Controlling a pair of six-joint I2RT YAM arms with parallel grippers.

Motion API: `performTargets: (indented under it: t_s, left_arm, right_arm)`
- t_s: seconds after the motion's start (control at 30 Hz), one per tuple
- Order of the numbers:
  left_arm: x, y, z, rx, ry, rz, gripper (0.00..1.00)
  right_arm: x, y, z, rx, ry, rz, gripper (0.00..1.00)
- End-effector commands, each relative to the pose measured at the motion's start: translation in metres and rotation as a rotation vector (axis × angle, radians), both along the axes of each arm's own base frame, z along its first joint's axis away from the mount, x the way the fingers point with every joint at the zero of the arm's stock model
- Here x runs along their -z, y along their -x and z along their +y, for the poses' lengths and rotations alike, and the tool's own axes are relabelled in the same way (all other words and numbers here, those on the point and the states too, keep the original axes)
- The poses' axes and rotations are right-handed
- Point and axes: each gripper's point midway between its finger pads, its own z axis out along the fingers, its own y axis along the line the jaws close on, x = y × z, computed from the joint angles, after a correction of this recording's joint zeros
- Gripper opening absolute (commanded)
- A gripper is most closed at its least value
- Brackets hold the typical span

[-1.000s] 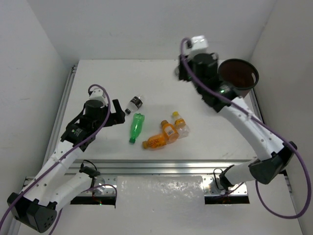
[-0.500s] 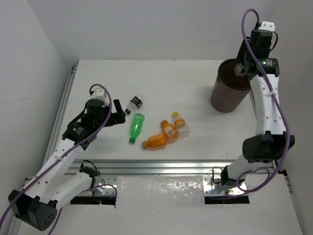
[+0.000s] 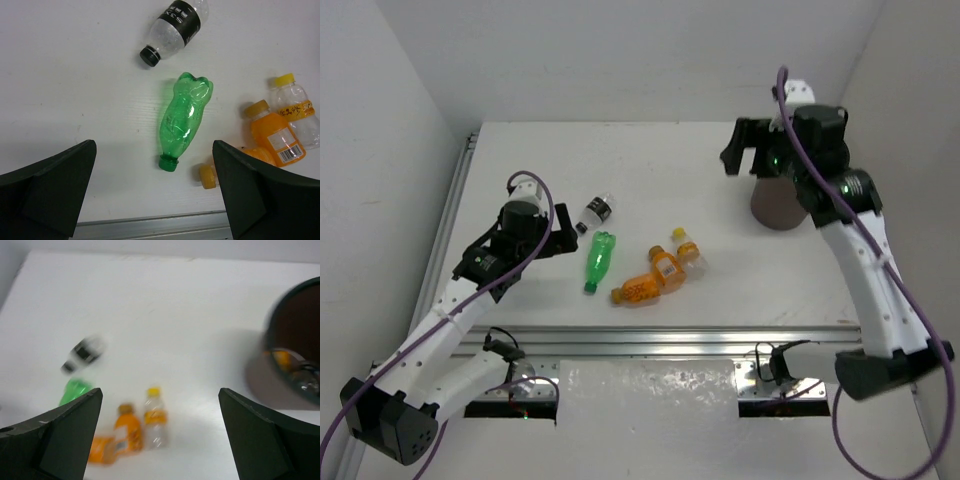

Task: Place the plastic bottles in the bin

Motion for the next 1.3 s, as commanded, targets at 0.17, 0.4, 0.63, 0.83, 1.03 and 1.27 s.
performTargets:
  t_s: [0.17,0.4,0.63,0.83,1.03,1.27]
  left_arm:
    - [-0.01,-0.003,-0.001,-0.016,0.008,-0.041,1.0]
    - [-0.012,-0.003,-0.001,-0.016,0.01,-0.047,1.0]
    - [-0.011,-0.002,-0.002,-0.01,0.011,-0.046,1.0]
    - [-0.014,-0.002,-0.004,0.002,0.02,-0.055,1.0]
    - [-0.015,-0.001,-0.006,0.016,0.024,-0.058,1.0]
    - [-0.017,0.0,-0.008,0.026,0.028,-0.065,1.0]
  right_arm:
    - [0.136,0.046,0.092,-0.282,0.029,0.266,0.93]
    - [0.231,0.062,0.117,-0.347,0.133,0.448,0.85]
    - [0.277,0.052,0.114,-0.313,0.194,0.508,0.8]
    - [0.312,0.041,0.099,-0.219,0.264,0.52,0.72]
    - [0.327,0.036,0.089,-0.187,0.295,0.551,0.64]
    - [0.344,0.04,0.077,-0.151,0.324,0.596,0.43]
